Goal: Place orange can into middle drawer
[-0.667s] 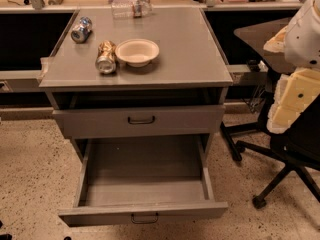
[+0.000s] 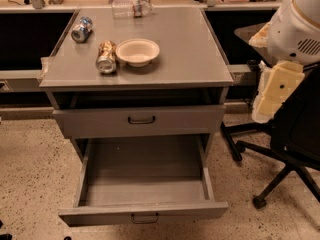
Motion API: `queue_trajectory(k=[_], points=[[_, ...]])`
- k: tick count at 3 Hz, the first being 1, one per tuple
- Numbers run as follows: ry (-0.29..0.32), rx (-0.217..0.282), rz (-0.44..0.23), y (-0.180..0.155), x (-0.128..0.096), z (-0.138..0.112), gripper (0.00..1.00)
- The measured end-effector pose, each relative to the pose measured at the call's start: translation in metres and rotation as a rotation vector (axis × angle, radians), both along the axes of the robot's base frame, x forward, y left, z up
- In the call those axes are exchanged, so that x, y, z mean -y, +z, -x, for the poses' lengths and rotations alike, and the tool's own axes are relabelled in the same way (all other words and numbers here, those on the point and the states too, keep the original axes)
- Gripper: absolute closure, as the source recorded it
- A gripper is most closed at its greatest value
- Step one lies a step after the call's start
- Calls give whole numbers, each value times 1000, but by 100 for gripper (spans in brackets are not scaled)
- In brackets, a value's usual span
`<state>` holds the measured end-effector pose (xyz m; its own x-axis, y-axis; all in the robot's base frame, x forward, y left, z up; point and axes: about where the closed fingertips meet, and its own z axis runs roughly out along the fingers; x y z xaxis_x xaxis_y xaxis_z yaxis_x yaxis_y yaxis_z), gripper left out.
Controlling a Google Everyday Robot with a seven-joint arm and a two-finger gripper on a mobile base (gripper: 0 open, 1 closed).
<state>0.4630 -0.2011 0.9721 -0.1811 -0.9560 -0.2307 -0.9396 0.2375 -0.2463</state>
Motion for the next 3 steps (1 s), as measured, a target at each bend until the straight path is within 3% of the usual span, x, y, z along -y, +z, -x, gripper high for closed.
queue_trajectory(k=[1, 2, 3], points=[[100, 31, -17, -5, -33, -51, 0], [268, 71, -109, -5, -83, -119, 0], [372, 77, -219, 1, -113, -154, 0]])
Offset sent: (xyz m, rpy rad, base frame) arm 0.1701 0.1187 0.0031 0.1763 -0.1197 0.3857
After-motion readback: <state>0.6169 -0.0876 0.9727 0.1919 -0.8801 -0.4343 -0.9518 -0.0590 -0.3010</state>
